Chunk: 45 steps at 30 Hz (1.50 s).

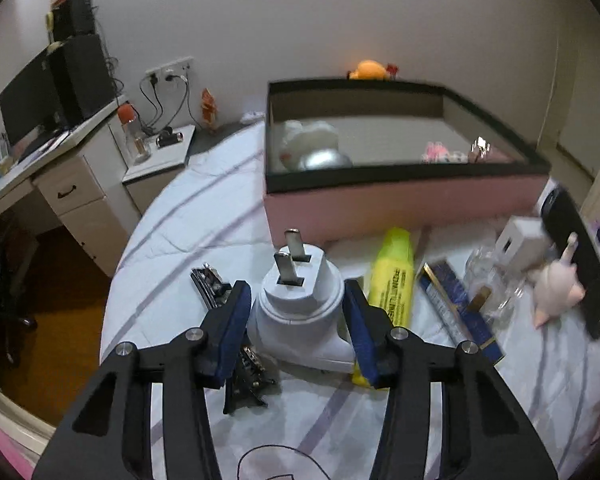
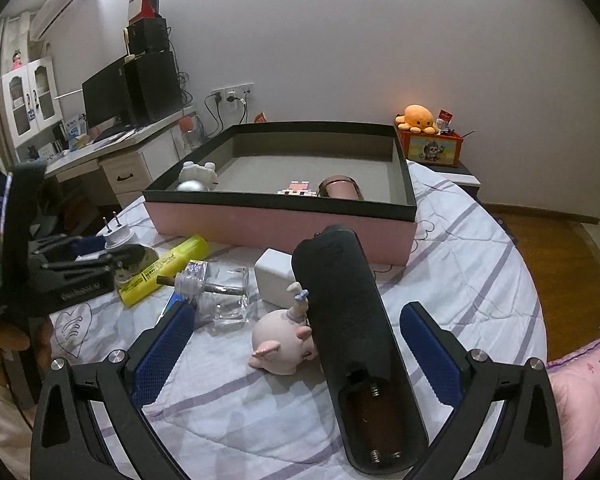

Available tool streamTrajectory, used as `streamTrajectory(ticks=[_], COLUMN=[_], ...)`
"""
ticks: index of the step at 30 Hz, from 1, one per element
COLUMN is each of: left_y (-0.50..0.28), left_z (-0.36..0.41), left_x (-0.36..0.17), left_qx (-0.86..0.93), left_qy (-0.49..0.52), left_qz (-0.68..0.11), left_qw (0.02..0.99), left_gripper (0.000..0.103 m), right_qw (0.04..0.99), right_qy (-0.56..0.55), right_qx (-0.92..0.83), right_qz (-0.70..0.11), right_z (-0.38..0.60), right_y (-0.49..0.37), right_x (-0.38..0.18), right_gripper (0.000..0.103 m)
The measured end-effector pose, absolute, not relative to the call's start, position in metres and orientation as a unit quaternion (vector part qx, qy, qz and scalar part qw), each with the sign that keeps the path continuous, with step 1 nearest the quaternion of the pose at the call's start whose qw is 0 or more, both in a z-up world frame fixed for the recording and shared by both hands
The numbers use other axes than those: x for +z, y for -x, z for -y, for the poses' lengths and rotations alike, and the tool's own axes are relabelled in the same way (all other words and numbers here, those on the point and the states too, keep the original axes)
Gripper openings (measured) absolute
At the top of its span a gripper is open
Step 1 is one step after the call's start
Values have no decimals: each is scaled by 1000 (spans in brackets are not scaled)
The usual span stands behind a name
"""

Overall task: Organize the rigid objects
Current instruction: 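Close left tool on the white plug adapter while right tool approaches the pig figure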

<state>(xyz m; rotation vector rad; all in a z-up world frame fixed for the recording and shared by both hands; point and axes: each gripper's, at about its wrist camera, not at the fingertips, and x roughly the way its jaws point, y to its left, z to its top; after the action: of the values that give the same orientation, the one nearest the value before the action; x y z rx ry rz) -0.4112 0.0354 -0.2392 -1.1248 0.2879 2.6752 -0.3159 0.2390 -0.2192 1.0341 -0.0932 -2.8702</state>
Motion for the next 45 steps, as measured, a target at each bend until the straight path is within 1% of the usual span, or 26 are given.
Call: streamTrajectory(ticks=[1, 3, 13, 19, 20, 21, 22, 23, 24, 25, 26, 27, 34, 38, 42, 45], left_y=[411, 412, 406, 391, 388, 384, 382, 380, 377, 374, 372, 370, 366, 363, 363, 363], left_z=[-38, -38, -28, -17, -15, -14, -13, -11, -11, -11, -10, -10, -14, -15, -17, -18], left_x=[-242, -244, -236, -222, -219, -218, -217, -216, -215, -214, -214, -213, -213, -212, -211, -210], left_qx=[909, 908, 915, 922, 923, 924, 923, 924, 925, 924, 925, 924, 923, 923, 923, 923], left_qy=[386, 387, 381, 366, 364, 361, 362, 360, 358, 358, 357, 356, 355, 353, 354, 354], left_qz=[-114, -117, -63, -51, -52, -51, -51, -52, -52, -53, -53, -52, -56, -58, -58, -60], left_qw=[112, 111, 118, 119, 115, 115, 118, 118, 118, 122, 123, 127, 135, 139, 139, 139], left_gripper=[48, 48, 48, 48, 48, 48, 48, 48, 48, 48, 48, 48, 48, 48, 48, 48], right_qw=[45, 46, 56, 77, 75, 76, 80, 82, 83, 82, 85, 85, 86, 72, 51, 36], right_qy=[-339, -339, -337, -337, -337, -336, -334, -335, -337, -338, -344, -348, -370, -374, -378, -384], right_qx=[-939, -939, -939, -938, -938, -938, -938, -937, -936, -936, -934, -932, -923, -922, -922, -921], right_qz=[31, 33, 36, 37, 36, 38, 44, 48, 49, 48, 49, 50, 63, 71, 60, 53], right_z=[-239, -240, -234, -217, -214, -212, -212, -212, -212, -212, -211, -211, -216, -227, -234, -237], right_y=[316, 316, 315, 313, 313, 312, 310, 310, 309, 307, 307, 306, 300, 302, 310, 314], right_x=[-219, -219, -221, -226, -227, -228, -229, -230, -231, -231, -233, -233, -240, -245, -246, -250], right_gripper=[103, 103, 103, 103, 102, 95, 91, 91, 87, 79, 76, 75, 75, 75, 75, 79])
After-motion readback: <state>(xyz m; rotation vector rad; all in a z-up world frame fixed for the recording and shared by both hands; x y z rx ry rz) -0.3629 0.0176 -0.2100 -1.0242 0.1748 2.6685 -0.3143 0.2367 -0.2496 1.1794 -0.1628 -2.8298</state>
